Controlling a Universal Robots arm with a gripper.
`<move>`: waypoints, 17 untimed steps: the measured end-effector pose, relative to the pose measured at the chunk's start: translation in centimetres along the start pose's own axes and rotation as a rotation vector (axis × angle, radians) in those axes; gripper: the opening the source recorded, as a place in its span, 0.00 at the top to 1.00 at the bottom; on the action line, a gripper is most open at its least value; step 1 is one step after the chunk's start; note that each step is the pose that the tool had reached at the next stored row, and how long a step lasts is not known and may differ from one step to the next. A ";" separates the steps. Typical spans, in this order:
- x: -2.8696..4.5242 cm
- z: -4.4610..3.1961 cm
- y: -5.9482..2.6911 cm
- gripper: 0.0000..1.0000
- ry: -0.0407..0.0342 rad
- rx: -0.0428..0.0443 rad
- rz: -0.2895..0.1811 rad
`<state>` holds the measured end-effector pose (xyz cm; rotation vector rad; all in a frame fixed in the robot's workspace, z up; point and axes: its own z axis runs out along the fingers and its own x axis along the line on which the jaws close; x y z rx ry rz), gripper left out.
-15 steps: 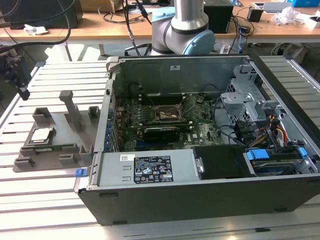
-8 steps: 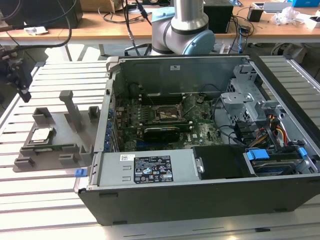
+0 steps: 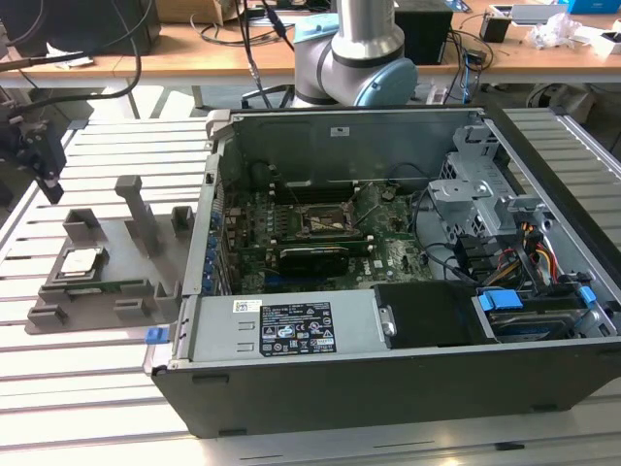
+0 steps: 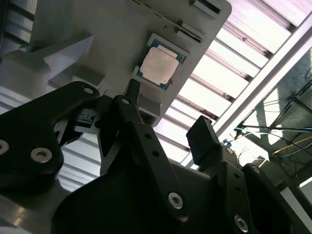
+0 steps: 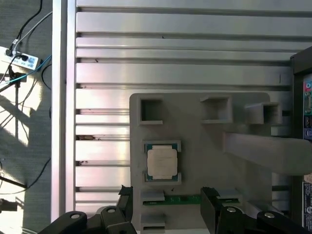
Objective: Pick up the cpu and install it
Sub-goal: 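Pick up the cpu and move it towards the insertion slot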
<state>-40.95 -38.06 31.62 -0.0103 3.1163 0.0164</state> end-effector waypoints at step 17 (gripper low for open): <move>0.04 1.44 -0.02 0.34 0.0000 0.0000 0.000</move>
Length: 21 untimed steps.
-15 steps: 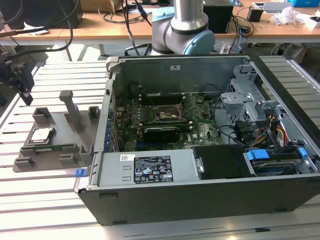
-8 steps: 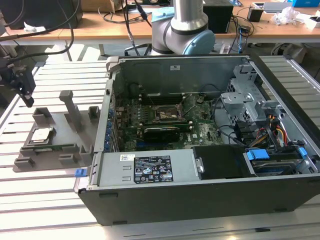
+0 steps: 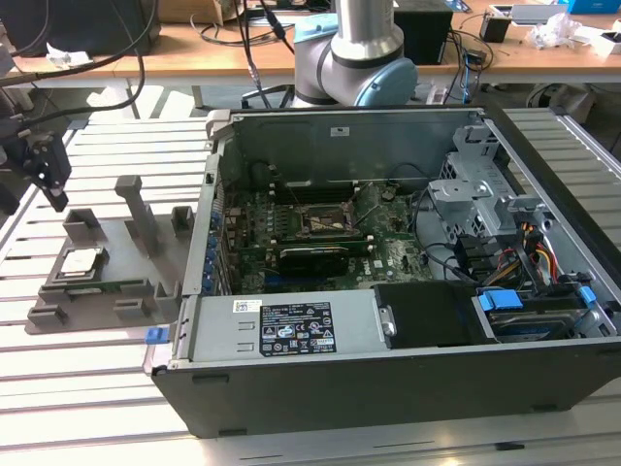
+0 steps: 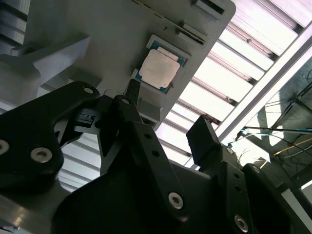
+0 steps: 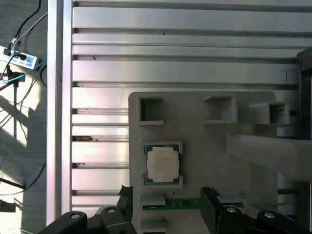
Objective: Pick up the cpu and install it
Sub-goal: 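Pick up the cpu and move it towards the insertion slot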
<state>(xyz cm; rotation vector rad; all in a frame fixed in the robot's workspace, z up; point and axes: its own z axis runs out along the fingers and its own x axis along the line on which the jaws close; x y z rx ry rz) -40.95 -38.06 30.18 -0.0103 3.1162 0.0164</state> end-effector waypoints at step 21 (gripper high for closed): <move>-0.01 2.22 0.23 0.34 0.0000 0.0534 -0.052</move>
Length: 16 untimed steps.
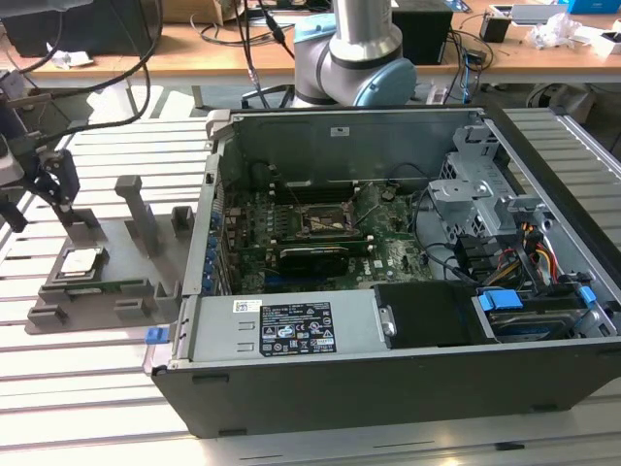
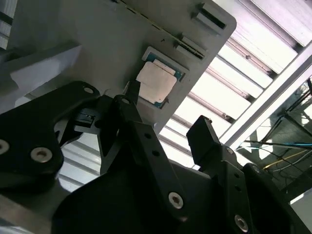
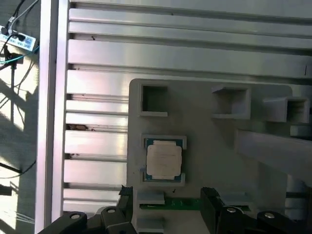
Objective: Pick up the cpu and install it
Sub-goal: 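Pick up the cpu and move it towards the insertion slot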
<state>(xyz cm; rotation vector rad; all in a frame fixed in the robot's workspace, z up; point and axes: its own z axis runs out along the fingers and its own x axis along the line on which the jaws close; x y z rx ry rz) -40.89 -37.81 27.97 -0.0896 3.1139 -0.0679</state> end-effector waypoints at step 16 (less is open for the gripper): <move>-1.74 2.78 0.02 0.34 0.0003 0.0026 -0.001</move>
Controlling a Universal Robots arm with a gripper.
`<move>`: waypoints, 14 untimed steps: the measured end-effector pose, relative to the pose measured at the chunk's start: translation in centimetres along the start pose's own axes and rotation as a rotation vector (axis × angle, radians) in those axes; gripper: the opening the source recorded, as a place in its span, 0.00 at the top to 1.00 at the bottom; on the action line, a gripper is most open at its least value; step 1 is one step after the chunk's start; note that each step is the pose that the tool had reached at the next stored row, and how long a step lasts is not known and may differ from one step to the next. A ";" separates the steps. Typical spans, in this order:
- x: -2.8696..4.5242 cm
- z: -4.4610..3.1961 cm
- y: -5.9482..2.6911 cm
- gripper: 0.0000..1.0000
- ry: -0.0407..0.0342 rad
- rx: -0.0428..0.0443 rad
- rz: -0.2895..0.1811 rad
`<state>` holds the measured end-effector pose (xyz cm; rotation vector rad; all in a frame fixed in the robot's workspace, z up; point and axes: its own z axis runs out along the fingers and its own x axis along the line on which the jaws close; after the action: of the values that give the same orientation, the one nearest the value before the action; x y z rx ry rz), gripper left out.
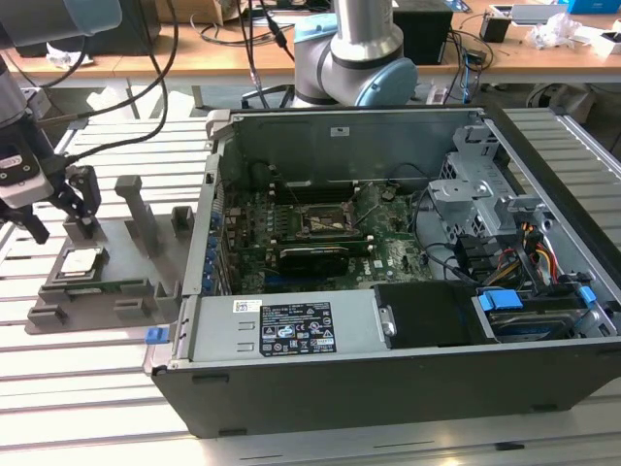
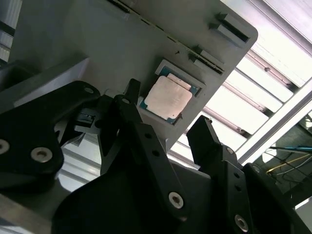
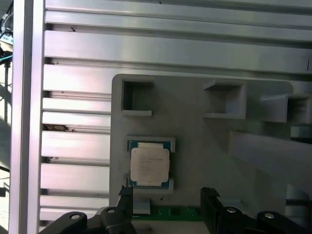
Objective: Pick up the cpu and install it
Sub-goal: 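Pick up the cpu and move it towards the insertion slot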
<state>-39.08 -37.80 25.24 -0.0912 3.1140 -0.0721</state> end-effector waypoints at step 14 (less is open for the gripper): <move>0.44 2.26 0.16 0.34 0.0000 0.0000 -0.001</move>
<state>-39.47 -37.78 22.96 -0.0928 3.1140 -0.0721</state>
